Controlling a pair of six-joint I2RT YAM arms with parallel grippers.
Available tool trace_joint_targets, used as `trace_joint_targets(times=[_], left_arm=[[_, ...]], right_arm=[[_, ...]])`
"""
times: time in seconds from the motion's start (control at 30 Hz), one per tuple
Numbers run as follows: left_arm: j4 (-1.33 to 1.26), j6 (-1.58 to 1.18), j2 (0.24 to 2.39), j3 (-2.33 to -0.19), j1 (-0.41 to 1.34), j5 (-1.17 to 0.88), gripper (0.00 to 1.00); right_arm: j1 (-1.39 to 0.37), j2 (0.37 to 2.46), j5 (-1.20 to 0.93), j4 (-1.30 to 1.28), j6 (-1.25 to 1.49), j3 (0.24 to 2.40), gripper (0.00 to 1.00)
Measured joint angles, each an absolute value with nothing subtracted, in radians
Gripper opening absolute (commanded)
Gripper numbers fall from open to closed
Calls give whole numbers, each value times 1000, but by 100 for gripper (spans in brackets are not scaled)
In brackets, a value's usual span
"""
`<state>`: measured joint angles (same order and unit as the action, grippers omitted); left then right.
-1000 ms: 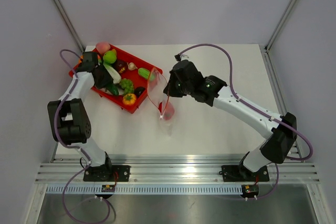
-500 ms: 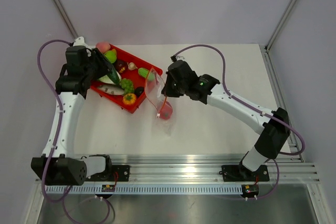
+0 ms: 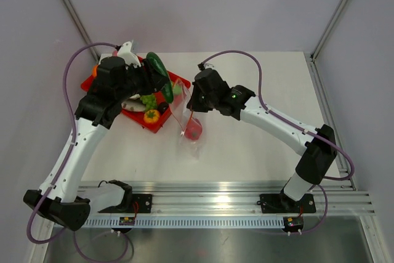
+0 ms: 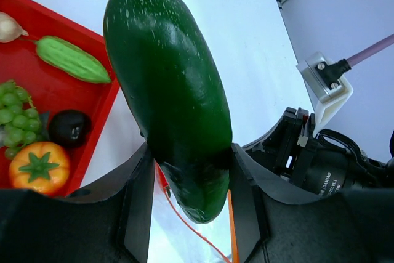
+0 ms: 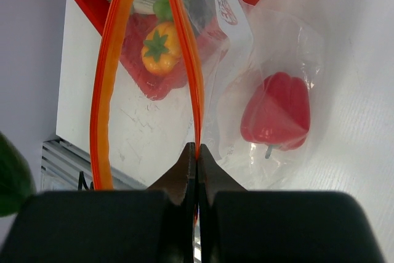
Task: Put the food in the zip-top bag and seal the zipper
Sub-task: Pick up the fake vegetable from the bin.
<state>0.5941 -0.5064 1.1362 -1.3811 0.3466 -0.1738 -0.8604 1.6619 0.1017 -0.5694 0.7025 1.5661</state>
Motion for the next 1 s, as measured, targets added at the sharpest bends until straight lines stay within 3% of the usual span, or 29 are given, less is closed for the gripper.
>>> trace_joint_targets(times=[0.5,0.63,0.67,0.73,0.8,1.0], left_arm=[[442,-510,1163,-1147,517,-142,0],[429,-514,1151,-1099,536,-131,38],[429,-515,1144,-1089,540,-130,56],[436,-515,1131,-1085,549,-128,69],[448,-514,1119,-1092,556,-128,72],[546,-482,1117,-1242,558,-128,69]], right_arm=[[-860,1662,103,-571,704,1567,0],[-860,1662,110,-575,704,1567,0],[-860,1662,112,-576,704,1567,0],[-860,1662,111,-575,704,1567,0],[-861,1662,110,-572,705,1567,0],[-861,1662,111,-573,704,1567,0]])
